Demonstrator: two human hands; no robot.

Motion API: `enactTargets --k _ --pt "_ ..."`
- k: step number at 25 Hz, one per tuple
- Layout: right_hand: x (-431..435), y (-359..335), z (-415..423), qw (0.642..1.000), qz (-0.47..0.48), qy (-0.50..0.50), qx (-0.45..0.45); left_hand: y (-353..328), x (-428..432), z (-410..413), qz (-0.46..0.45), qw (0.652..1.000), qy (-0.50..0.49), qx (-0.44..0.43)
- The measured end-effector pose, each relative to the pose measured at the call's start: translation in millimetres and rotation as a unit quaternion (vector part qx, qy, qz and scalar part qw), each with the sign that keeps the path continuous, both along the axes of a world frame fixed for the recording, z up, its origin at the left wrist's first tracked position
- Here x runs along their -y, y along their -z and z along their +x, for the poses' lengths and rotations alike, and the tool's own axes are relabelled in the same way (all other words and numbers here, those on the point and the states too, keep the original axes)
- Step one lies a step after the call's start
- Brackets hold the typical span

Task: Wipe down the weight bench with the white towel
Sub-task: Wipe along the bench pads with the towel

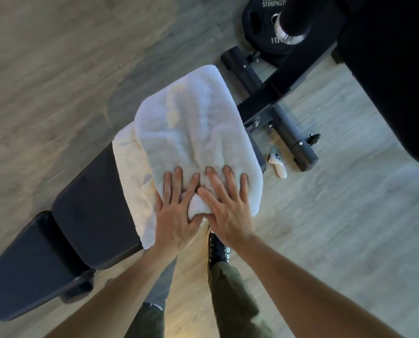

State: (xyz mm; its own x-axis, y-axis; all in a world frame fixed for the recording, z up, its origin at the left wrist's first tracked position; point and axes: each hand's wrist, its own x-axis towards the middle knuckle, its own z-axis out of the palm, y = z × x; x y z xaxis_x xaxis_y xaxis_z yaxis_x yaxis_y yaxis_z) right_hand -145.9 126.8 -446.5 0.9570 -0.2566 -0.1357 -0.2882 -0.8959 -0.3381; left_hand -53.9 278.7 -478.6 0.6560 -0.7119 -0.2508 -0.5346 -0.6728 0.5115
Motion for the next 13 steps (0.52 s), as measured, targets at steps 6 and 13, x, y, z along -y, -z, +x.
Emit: enactTargets --k 6,13 --pt "81.2 -15.5 100.2 0.999 -0.033 -0.023 0.03 -14.9 81.2 91.4 -0.006 0.999 -0.051 -0.012" --pt "73.3 -21.1 92.7 0.986 0.002 0.168 0.004 -27.4 115.1 109.8 0.009 1.0 0.03 0.003"
